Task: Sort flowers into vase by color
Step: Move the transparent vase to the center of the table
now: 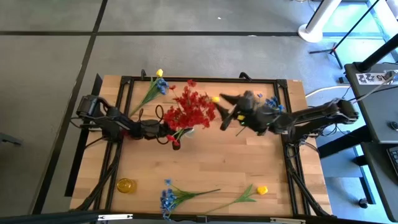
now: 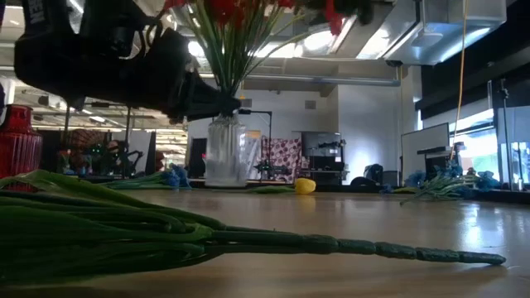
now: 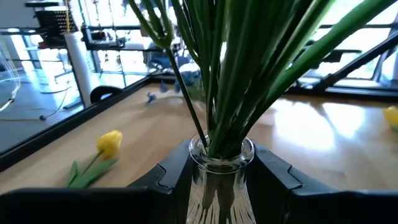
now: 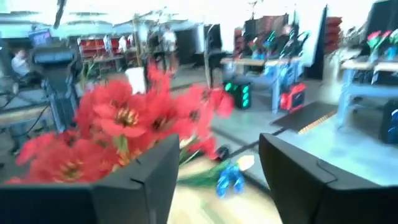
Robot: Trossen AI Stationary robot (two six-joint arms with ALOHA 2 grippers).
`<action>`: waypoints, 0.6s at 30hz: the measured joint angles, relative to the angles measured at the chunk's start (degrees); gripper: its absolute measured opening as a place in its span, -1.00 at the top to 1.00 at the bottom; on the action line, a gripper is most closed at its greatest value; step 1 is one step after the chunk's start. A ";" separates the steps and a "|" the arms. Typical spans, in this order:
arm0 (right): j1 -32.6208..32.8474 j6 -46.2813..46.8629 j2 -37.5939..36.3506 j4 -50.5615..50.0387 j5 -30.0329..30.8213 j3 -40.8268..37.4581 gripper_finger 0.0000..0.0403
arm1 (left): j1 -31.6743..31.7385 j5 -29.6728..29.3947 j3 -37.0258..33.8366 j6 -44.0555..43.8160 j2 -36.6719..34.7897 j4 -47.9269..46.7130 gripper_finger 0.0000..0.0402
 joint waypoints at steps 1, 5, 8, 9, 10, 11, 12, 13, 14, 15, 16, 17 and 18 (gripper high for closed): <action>0.17 -0.52 -1.77 -1.16 0.36 0.01 -0.14 | 0.39 1.10 0.67 0.00 0.14 -0.18 0.43; 0.94 -1.88 -7.55 -6.13 0.87 0.01 -0.24 | 1.47 3.18 4.73 0.00 3.54 -0.56 0.43; 2.56 -1.87 -10.10 -9.88 1.40 0.01 -0.27 | 2.51 3.41 8.83 -0.44 8.28 -0.96 0.43; 3.32 -1.86 -10.72 -11.26 1.46 0.01 -0.28 | 2.79 3.24 9.94 -1.02 9.65 -1.11 0.43; 4.09 -1.86 -11.08 -12.76 1.74 0.01 -0.29 | 3.06 3.28 10.88 -1.70 10.72 -1.27 0.43; 4.92 -1.82 -11.13 -13.52 2.21 0.01 -0.29 | 3.24 3.27 11.56 -2.40 11.56 -1.32 0.43; 5.73 -1.78 -11.13 -14.26 2.78 0.01 -0.29 | 3.47 3.21 12.13 -2.96 12.14 -1.31 0.43; 6.47 -1.79 -11.11 -15.27 3.55 0.01 -0.29 | 3.72 3.33 12.55 -3.43 12.41 -1.32 0.43; 7.16 -1.87 -11.06 -15.95 4.49 0.00 -0.29 | 3.90 3.36 12.68 -4.31 12.55 -1.19 0.41; 7.90 -1.97 -11.06 -16.36 5.24 -0.01 -0.29 | 4.14 3.32 12.68 -5.04 12.55 -1.09 0.37; 8.52 -2.01 -11.09 -16.68 5.55 -0.01 -0.29 | 4.38 3.19 12.68 -5.74 12.55 -1.11 0.32; 8.89 -2.11 -11.10 -16.86 6.05 -0.01 -0.29 | 4.60 3.19 12.68 -6.02 12.55 -1.17 0.26; 8.99 -2.45 -11.10 -16.86 6.36 -0.01 -0.29 | 4.76 3.16 12.68 -6.11 12.55 -1.32 0.22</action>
